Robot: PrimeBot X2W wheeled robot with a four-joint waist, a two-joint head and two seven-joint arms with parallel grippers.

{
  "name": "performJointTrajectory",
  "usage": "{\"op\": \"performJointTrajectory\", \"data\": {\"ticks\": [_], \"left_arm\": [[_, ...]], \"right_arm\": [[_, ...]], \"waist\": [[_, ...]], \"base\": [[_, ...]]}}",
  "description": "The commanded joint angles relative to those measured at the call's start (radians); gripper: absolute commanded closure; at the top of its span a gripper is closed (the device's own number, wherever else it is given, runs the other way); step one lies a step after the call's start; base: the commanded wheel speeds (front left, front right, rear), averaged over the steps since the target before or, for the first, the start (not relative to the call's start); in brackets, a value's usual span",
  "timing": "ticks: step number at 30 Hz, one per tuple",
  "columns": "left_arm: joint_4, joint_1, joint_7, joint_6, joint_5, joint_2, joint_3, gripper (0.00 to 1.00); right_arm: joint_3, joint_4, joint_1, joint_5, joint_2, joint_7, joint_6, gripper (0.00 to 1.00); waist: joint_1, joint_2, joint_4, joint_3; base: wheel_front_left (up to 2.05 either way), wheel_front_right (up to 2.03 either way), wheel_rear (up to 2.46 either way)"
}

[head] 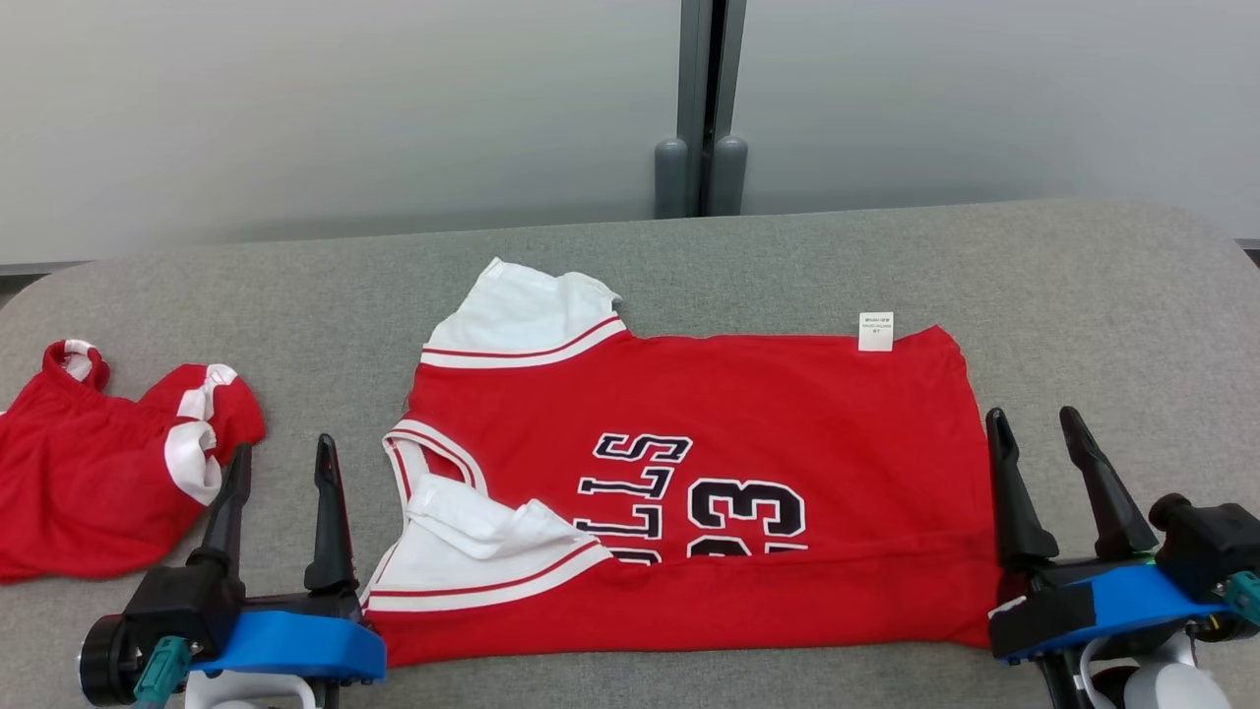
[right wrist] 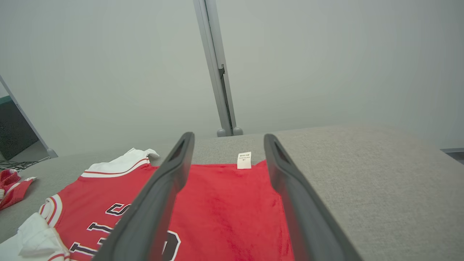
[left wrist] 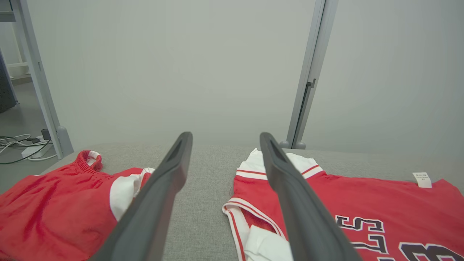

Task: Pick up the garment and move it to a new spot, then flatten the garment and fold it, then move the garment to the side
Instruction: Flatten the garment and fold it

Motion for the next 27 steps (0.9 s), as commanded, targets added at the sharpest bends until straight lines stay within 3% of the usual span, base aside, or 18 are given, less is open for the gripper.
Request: {"op": "performJointTrajectory", "data": {"ticks": [1, 10, 27], "left_arm": [[0.012, -0.015, -0.005, -0.005, 0.006, 0.004, -0.001, 0.0], [0.075, -0.034, 0.003, -0.005, 0.023, 0.017, -0.024, 0.0], [0.047, -0.017, 0.046, 0.019, 0.012, 0.034, -0.027, 0.0]], "right_arm": [[0.011, 0.002, -0.01, -0.011, 0.004, -0.013, 0.0, 0.0], [0.042, 0.017, 0.015, -0.051, 0.007, -0.037, 0.0, 0.0], [0.04, 0.014, 0.046, -0.049, 0.007, -0.026, 0.0, 0.0]], "waist": [[0.0, 0.0, 0.0, -0.004], [0.0, 0.0, 0.009, -0.016], [0.0, 0.0, 0.016, -0.012]], "base": [[0.0, 0.0, 0.0], [0.0, 0.0, 0.0], [0.0, 0.0, 0.0]]}}
